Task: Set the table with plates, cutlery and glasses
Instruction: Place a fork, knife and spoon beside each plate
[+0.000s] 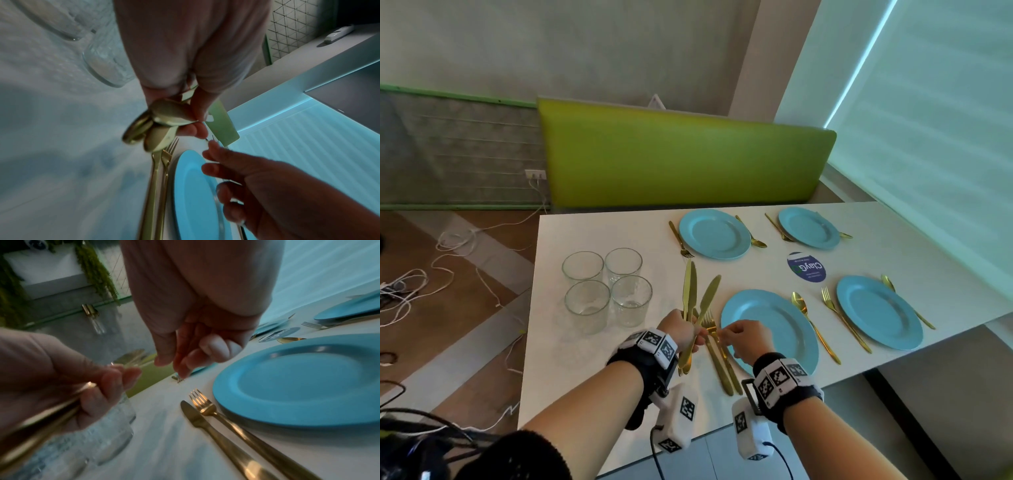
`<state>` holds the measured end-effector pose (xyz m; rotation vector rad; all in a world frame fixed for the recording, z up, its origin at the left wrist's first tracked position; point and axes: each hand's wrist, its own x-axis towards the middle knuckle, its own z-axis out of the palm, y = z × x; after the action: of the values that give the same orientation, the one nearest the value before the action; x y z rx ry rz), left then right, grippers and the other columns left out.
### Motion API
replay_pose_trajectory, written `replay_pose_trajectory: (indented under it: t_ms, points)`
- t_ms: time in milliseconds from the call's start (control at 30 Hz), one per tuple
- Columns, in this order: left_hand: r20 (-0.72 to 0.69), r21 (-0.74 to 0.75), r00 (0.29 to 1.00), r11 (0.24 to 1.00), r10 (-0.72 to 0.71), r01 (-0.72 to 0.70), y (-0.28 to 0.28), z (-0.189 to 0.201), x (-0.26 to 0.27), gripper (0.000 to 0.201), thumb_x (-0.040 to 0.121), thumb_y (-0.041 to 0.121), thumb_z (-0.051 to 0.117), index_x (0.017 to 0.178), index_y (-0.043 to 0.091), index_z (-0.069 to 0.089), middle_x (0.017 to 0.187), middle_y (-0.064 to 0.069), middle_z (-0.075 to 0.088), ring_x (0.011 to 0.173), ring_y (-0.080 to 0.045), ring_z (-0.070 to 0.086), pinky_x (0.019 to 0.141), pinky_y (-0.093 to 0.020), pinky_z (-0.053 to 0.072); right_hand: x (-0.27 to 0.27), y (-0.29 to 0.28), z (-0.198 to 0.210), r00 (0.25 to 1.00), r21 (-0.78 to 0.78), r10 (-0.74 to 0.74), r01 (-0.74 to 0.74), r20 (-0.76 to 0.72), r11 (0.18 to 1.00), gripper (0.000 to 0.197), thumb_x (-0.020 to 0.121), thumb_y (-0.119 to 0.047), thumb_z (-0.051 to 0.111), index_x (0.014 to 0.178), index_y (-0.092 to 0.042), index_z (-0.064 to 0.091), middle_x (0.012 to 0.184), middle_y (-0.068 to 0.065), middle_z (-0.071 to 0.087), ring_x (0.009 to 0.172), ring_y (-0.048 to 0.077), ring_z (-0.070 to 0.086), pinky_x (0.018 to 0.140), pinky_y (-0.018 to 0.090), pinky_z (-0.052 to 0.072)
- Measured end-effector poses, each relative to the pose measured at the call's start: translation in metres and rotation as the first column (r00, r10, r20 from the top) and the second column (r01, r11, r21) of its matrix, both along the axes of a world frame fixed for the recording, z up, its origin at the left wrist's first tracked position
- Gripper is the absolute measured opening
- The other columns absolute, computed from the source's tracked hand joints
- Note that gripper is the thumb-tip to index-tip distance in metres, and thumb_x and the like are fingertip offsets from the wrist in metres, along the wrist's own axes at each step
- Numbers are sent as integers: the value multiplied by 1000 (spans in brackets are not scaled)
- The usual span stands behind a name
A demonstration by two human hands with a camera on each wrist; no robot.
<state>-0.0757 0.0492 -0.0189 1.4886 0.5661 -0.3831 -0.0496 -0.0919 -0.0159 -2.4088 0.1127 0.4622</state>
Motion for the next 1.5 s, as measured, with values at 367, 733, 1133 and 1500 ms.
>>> replay_pose_trajectory:
  t_ms: [367,733,1133,1500]
  points:
    - [62,-22,980,981,-190,192,-35,17,24,10,94,2,49,85,6,51,77,-9,63,52,-10,67,54,-26,57,22,-12,29,987,162,-10,36,-161,986,26,90,-26,60,66,-16,57,63,-3,56,52,10,48,44,19,36]
    - [-29,46,999,999,-25,27,-91,9,110,10,98,2,35,103,-3,42,74,-13,54,56,-22,53,53,-30,47,119,-136,23,990,-75,-114,108,-83,991,25,90,-24,59,68,-13,61,74,5,66,52,14,51,51,23,46]
    - [-11,115,999,992,45,-43,-157,-8,196,14,96,4,43,93,3,56,67,-5,55,51,-15,49,38,-17,43,194,-234,-23,983,-511,86,-159,-164,844,27,88,-29,61,107,-12,68,114,6,67,110,22,61,92,29,51]
    - [-15,172,999,985,33,-30,-187,-11,220,11,98,3,41,95,3,52,67,-3,53,52,-13,48,35,-13,42,203,-251,-49,990,-497,35,-101,-140,862,26,85,-32,65,106,-17,69,108,2,67,100,18,64,87,30,54]
